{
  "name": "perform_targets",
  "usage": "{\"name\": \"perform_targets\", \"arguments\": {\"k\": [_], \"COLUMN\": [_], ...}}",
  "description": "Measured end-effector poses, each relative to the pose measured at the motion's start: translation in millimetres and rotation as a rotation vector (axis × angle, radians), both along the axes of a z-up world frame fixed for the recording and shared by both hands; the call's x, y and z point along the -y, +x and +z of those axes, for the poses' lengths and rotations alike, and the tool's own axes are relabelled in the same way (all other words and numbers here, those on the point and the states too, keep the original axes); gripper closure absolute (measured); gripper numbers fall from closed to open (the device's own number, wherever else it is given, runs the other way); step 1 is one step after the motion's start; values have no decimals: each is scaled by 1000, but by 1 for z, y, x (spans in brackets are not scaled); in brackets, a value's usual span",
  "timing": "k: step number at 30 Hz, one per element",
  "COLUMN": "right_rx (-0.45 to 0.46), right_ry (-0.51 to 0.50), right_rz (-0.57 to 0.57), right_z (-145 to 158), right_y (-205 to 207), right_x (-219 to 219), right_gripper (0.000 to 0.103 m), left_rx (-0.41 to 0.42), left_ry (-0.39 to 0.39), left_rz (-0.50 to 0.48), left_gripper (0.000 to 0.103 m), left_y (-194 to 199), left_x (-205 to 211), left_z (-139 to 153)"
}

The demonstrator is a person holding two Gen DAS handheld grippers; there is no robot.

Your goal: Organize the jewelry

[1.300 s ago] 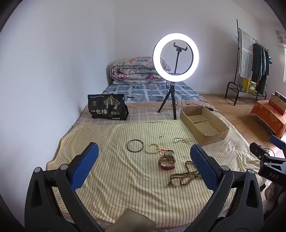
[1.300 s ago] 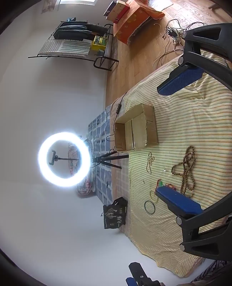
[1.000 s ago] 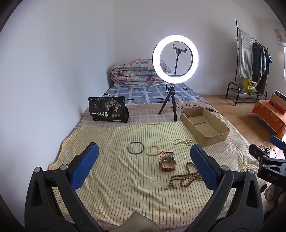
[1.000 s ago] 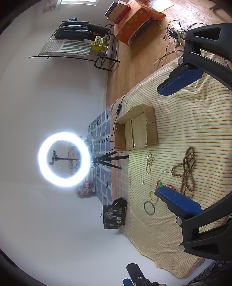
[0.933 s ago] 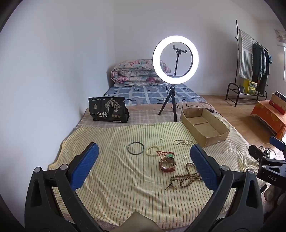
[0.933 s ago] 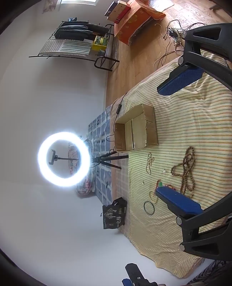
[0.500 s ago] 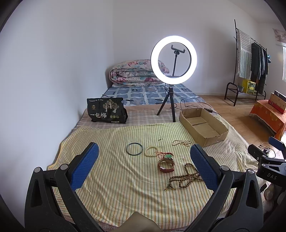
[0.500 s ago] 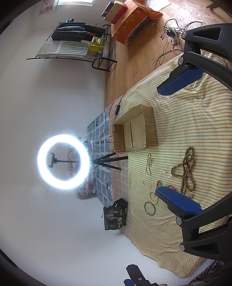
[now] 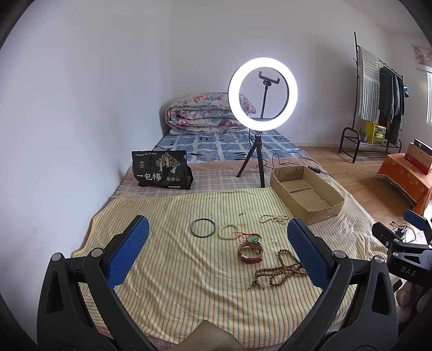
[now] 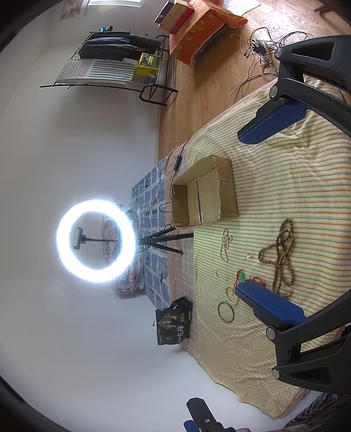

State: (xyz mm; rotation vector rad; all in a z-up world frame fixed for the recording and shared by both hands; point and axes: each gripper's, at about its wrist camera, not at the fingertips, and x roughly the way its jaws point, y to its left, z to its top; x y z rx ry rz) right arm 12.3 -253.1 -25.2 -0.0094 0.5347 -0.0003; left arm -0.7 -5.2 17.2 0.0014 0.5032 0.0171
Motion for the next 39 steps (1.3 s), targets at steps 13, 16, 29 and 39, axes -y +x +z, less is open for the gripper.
{"name": "perform_targets", "arguments": {"k": [13, 16, 29, 39], "right_rx": [-7, -9, -9, -19], "right_ry": [-5, -4, 1, 3], "right_rz": [9, 7, 14, 16], "right_z": [-1, -2, -2, -4], "right_y": [0, 1, 4, 4], "right_x": [-1, 0, -4, -4], "right_gripper": [0, 0, 0, 0], "left_rx": [5, 5, 3, -1], "left_ry": [1, 0, -2, -2], "left_rz": [-2, 1, 4, 4], "left_gripper": [0, 0, 0, 0], "left_y": [-1, 0, 1, 0], "left_x": [1, 1, 0, -1], "left_z": [1, 1, -1, -6]}}
